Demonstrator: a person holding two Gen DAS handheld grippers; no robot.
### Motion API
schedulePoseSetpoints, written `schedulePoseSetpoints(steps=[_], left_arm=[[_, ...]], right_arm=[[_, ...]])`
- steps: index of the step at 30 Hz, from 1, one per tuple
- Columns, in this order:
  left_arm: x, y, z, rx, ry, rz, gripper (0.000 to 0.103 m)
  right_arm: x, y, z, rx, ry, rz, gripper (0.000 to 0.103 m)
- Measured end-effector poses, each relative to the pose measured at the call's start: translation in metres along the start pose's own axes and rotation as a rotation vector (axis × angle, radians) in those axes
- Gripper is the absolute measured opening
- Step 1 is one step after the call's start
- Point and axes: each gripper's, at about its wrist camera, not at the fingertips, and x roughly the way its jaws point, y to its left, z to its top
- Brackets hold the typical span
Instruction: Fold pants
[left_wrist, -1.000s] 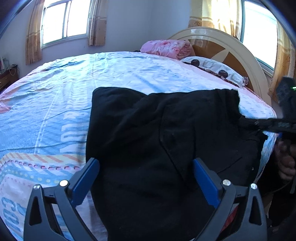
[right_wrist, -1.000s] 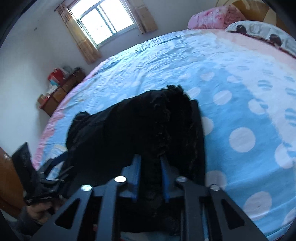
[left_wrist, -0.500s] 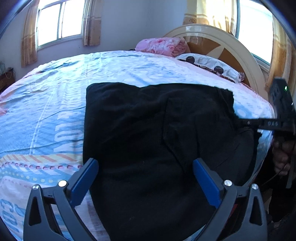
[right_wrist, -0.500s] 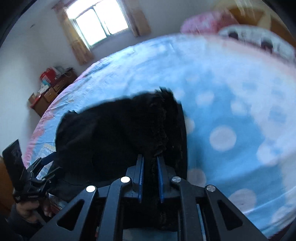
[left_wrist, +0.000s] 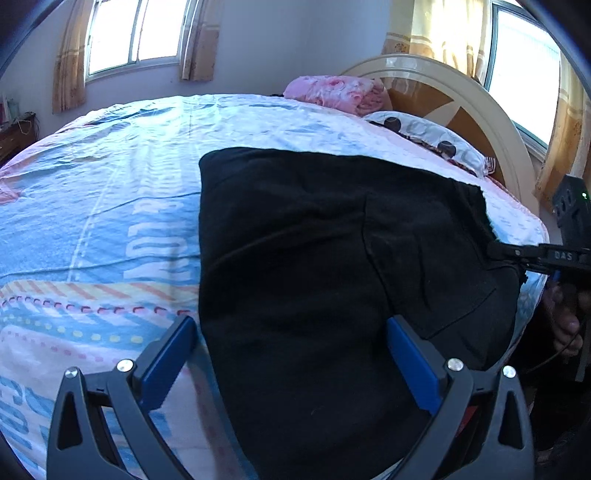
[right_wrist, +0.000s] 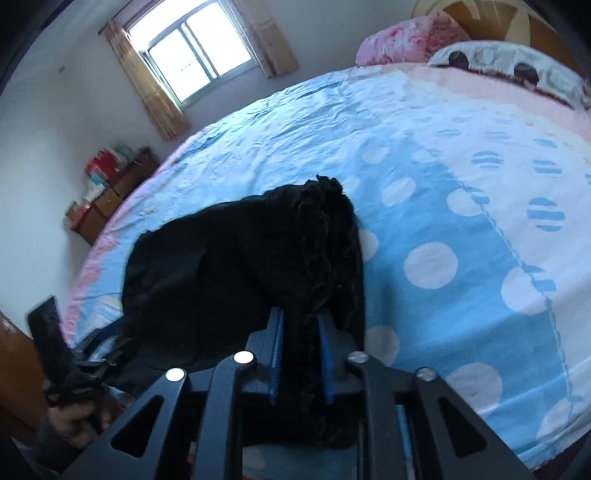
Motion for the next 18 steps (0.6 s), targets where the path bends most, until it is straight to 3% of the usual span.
schedulePoseSetpoints(steps=[6,10,11,12,14,15,18], left_arm=[[0.002,-0.003,-0.001,0.013,-0.005,0.007,0.103],[0.001,-0.004,-0.001,0.02,0.0,0.006,0.103],[0.001,-0.004,-0.001,0.016,-0.001,0.004,0.103],[0.001,-0.003,-0.001,0.011,-0.003,0.001,0.103],[0.001,-0.003,-0.002,0.013,-0.005,0.004,0.103],[0.002,-0.004,-0.002,0.016,-0.005,0.008,0.103],[0.001,-0.005,-0.002,0.017,-0.008,0.009,0.103]], right_arm=[[-0.015,0.007,-0.016,-0.055,-0.012,0.012,0.022],[-0.01,0.01,-0.021,-0.116,-0.001,-0.069,0.022],[-0.013,0.012,-0.021,-0.133,-0.004,-0.094,0.024],[-0.018,0.014,-0.02,-0.139,-0.021,-0.127,0.033],[-0.038,0.013,-0.017,-0.109,-0.1,-0.148,0.035],[-0.045,0.014,-0.015,-0.094,-0.126,-0.13,0.035],[-0.05,0.031,-0.015,-0.091,-0.123,0.058,0.035]])
